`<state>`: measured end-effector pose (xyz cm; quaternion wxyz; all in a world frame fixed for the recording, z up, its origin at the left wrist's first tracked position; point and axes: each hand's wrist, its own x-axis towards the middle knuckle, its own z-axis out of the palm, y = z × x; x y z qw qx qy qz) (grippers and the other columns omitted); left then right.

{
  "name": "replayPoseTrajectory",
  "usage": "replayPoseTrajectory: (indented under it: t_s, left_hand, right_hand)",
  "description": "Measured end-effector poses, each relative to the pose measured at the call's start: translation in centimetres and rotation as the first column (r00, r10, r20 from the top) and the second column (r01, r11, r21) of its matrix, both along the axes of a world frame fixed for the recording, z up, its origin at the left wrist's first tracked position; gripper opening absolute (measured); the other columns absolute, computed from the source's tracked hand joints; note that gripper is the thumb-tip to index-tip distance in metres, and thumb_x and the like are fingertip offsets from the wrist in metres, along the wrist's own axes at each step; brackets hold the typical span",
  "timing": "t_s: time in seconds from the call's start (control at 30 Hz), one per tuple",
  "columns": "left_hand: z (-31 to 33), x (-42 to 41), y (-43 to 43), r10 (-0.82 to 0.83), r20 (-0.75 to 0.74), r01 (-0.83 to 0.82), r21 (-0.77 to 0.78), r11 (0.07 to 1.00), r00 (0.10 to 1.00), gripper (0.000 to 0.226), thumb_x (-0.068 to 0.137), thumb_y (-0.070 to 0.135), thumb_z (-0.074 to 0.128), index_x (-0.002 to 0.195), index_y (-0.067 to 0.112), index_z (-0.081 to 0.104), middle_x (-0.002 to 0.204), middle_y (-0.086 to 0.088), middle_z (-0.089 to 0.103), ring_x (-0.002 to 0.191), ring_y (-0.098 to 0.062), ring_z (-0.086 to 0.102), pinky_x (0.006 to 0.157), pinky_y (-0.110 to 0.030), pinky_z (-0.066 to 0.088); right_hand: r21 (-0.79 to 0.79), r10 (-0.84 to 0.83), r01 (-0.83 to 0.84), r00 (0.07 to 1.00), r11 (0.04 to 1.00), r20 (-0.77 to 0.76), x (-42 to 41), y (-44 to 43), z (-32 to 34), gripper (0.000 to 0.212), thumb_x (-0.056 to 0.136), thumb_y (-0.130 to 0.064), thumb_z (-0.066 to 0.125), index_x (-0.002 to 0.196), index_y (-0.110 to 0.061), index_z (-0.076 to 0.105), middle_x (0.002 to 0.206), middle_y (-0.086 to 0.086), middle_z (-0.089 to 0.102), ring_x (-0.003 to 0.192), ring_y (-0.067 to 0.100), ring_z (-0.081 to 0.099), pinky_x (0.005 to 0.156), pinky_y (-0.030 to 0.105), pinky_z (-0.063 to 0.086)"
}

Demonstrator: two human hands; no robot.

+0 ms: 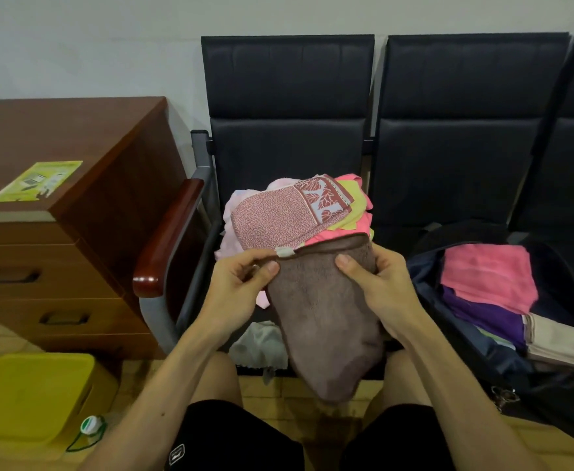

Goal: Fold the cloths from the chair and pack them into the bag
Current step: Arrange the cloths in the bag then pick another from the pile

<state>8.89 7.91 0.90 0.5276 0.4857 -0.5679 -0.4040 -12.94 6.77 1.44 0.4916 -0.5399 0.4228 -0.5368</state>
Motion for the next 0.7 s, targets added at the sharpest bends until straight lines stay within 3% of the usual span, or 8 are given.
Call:
replayPoseTrajectory:
  t_s: [0.07,0.2,0.27,0.43,0.53,0.6,0.63,0.7]
  left_hand:
    - [-0.2,-0.2,0.1,0.054,-0.035,-0.054,-0.009,0.998,0.998,0.02,0.094,0.001,0.059,0.107,0.01,0.071,0.1,-0.004,0.074,0.096,-0.012,0.068,0.083,-0.025,0.056]
    - [-0.3,0.1,0.1,0.095,-0.041,-0.097,-0.036,0.995,0.995,0.018,0.097,0.007,0.057,0.11,0.004,0.068,0.104,-0.014,0.071,0.097,-0.021,0.067,0.082,-0.029,0.055]
    - [-0.5,0.5,-0.2,0.107,0.002,-0.107,-0.053,0.993,0.994,0.015,0.097,0.009,0.058,0.109,0.007,0.068,0.103,-0.012,0.071,0.097,-0.02,0.067,0.084,-0.03,0.054]
    - [-0.6,1.0,-0.5,0.136,0.06,-0.133,-0.059,0.989,0.989,0.016,0.1,0.013,0.055,0.11,0.013,0.067,0.104,-0.007,0.07,0.101,-0.023,0.066,0.087,-0.037,0.055]
    - [-0.2,1.1,-0.8,0.186,0.032,-0.185,-0.012,0.983,0.982,0.015,0.1,0.014,0.055,0.108,0.018,0.067,0.101,-0.003,0.071,0.098,-0.015,0.067,0.086,-0.03,0.054]
    - [0.1,1.1,-0.7,0.216,-0.06,-0.207,0.12,0.971,0.975,0.013,0.099,0.016,0.057,0.104,0.018,0.069,0.094,0.001,0.073,0.089,-0.009,0.069,0.079,-0.024,0.055]
    - [0.1,1.0,-0.7,0.213,-0.205,-0.158,0.256,0.954,0.955,0.013,0.099,0.02,0.059,0.101,0.017,0.071,0.093,-0.001,0.074,0.086,-0.01,0.071,0.075,-0.024,0.057]
    - [-0.3,0.9,-0.2,0.221,-0.524,0.092,0.507,0.857,0.822,0.033,0.096,0.04,0.057,0.101,0.012,0.073,0.097,-0.009,0.076,0.086,-0.019,0.075,0.079,-0.033,0.056]
  right_hand:
    - [-0.052,0.045,-0.047,0.998,0.998,-0.035,0.5,0.3,0.4,0.013,0.09,-0.009,0.066,0.098,-0.016,0.071,0.094,-0.002,0.077,0.09,0.015,0.072,0.078,0.031,0.06]
    - [0.127,0.181,-0.179,0.984,0.976,-0.002,0.7,1.1,-2.6,0.029,0.073,-0.005,0.074,0.102,-0.009,0.068,0.092,-0.004,0.077,0.087,0.01,0.072,0.074,0.024,0.057]
    - [0.221,0.238,-0.221,0.97,0.95,-0.054,1.1,1.8,-4.8,0.022,0.079,0.001,0.071,0.099,-0.009,0.07,0.093,0.0,0.078,0.088,0.011,0.072,0.076,0.025,0.055]
    - [0.33,0.177,-0.254,0.953,0.909,0.245,1.6,2.7,-5.5,0.03,0.087,-0.015,0.066,0.116,-0.01,0.067,0.113,0.011,0.073,0.104,0.024,0.07,0.081,0.029,0.056]
    - [0.407,0.214,-0.298,0.947,0.863,0.24,2.3,3.8,-5.6,0.037,0.077,-0.014,0.076,0.113,-0.013,0.069,0.11,0.01,0.074,0.102,0.024,0.071,0.08,0.03,0.057]
    - [0.43,0.279,-0.338,0.94,0.838,0.194,2.7,4.6,-5.7,0.04,0.078,-0.012,0.076,0.116,-0.009,0.067,0.113,0.011,0.073,0.107,0.026,0.069,0.086,0.034,0.055]
    - [0.435,0.273,-0.335,0.941,0.836,0.201,2.7,4.8,-5.5,0.039,0.08,-0.012,0.077,0.117,-0.009,0.067,0.115,0.012,0.072,0.109,0.028,0.068,0.089,0.036,0.055]
    - [0.436,0.204,-0.294,0.949,0.851,0.242,2.6,4.6,-4.8,0.037,0.079,-0.014,0.073,0.116,-0.009,0.068,0.113,0.013,0.072,0.106,0.029,0.069,0.088,0.038,0.055]
